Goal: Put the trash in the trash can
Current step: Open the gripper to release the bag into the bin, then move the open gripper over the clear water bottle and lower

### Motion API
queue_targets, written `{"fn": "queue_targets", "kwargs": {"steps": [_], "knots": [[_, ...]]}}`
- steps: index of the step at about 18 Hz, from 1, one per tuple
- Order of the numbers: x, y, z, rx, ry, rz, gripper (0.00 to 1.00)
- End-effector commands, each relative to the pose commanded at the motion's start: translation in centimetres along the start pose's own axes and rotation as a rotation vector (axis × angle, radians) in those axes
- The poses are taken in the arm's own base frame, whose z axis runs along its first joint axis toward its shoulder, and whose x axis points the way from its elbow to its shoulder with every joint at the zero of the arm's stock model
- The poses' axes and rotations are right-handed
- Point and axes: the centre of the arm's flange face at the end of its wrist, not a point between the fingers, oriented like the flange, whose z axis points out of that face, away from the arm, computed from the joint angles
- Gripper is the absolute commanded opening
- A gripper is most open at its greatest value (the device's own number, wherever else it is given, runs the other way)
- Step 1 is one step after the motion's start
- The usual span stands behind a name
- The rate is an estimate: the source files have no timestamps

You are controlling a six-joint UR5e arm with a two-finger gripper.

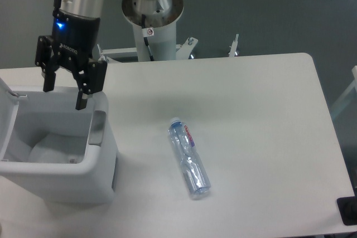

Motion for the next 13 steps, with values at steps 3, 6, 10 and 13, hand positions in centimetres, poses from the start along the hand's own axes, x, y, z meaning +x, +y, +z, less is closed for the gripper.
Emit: {"fn": "queue_targets", "kwargs": {"steps": [3, 6, 10, 13], "knots": [[-6.4, 4.3, 0.0, -0.043, -0.066, -0.299, 0.99], [-10.5, 9.6, 1.3, -0.101, -0.098, -0.503, 1.00], [-16.8, 13.0, 3.2, -0.164, -0.113, -0.638, 1.00], [-20.7, 14.5, 8.8, -0.224, -0.080, -0.682, 1.00]]}}
